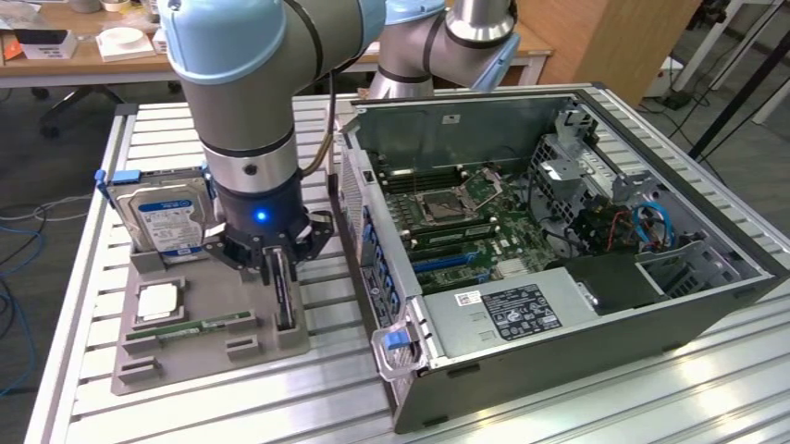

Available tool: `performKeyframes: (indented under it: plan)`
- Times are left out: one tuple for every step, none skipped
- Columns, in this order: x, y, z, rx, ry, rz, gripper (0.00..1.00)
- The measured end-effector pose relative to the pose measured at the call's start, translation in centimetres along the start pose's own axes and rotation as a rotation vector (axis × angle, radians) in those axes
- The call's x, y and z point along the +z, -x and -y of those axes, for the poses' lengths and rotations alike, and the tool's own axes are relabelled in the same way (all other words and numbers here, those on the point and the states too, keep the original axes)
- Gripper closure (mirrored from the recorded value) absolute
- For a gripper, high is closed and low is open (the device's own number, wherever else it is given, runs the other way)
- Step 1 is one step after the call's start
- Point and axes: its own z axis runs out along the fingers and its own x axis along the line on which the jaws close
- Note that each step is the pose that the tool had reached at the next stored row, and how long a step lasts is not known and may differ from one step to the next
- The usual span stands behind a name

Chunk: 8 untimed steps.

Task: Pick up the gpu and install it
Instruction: 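Pick up the gpu and move the gpu toward the slot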

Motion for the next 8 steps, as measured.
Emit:
performKeyframes:
  plan:
    - [0.00,0.00,0.00,0.000,-0.0001,0.0000,0.62]
    - [0.00,0.00,0.00,0.000,-0.0001,0.0000,0.62]
    - [0.00,-0.01,0.00,0.000,-0.0001,0.0000,0.62]
    - [0.00,-0.01,0.00,0.000,-0.0001,0.0000,0.62]
    - [0.00,-0.02,0.00,0.000,-0.0001,0.0000,0.62]
    - [0.00,-0.01,0.00,0.000,-0.0001,0.0000,0.62]
    - [0.00,-0.01,0.00,0.000,-0.0001,0.0000,0.62]
    - [0.00,-0.02,0.00,0.000,-0.0001,0.0000,0.62]
